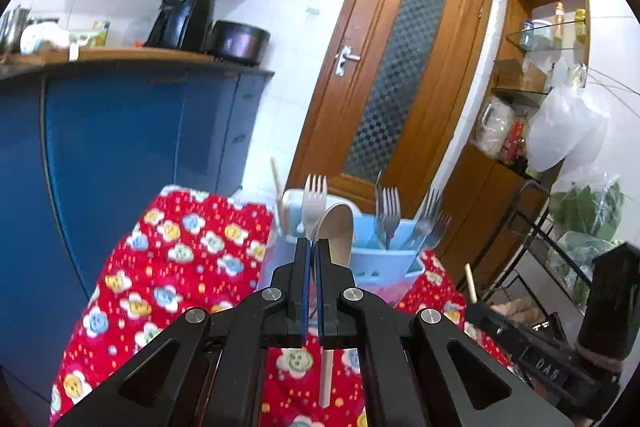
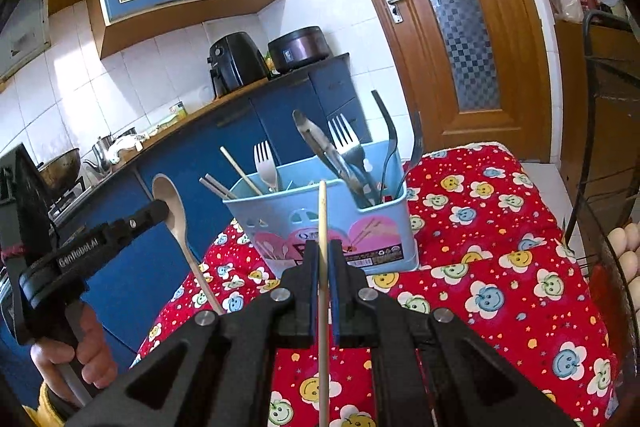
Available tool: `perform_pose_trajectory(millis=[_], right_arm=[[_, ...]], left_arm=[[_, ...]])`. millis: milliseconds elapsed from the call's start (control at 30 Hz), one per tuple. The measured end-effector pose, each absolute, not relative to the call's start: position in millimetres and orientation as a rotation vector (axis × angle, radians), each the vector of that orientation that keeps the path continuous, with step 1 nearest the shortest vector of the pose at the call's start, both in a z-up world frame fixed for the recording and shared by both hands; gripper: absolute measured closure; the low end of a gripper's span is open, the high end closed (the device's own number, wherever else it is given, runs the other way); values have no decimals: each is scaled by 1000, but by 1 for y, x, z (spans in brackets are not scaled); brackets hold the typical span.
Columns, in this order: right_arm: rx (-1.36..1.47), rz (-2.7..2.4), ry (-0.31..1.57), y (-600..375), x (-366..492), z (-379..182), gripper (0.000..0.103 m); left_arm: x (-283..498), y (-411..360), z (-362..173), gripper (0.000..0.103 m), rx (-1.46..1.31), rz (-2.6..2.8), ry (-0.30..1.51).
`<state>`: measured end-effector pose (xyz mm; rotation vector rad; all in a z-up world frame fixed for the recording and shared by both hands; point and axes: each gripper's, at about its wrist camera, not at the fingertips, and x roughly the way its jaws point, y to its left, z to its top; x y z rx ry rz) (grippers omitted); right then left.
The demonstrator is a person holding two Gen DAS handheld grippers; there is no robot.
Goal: Organize utensils
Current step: 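Lift the spoon and chopstick and carry both above the blue holder, then lower the spoon and chopstick into the holder and open both tools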
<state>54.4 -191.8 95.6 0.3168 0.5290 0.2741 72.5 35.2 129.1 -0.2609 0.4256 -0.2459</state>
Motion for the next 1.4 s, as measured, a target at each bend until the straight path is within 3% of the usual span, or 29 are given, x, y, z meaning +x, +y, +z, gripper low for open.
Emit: perform_pose_trajectory(millis=[767,1400], right_arm=[[279,244,465,-203,67,116,97],[284,242,303,-209,138,153,97]], left_arm=[[121,19,203,101,-185,-167,223],[165,8,175,101,-148,-135,252]])
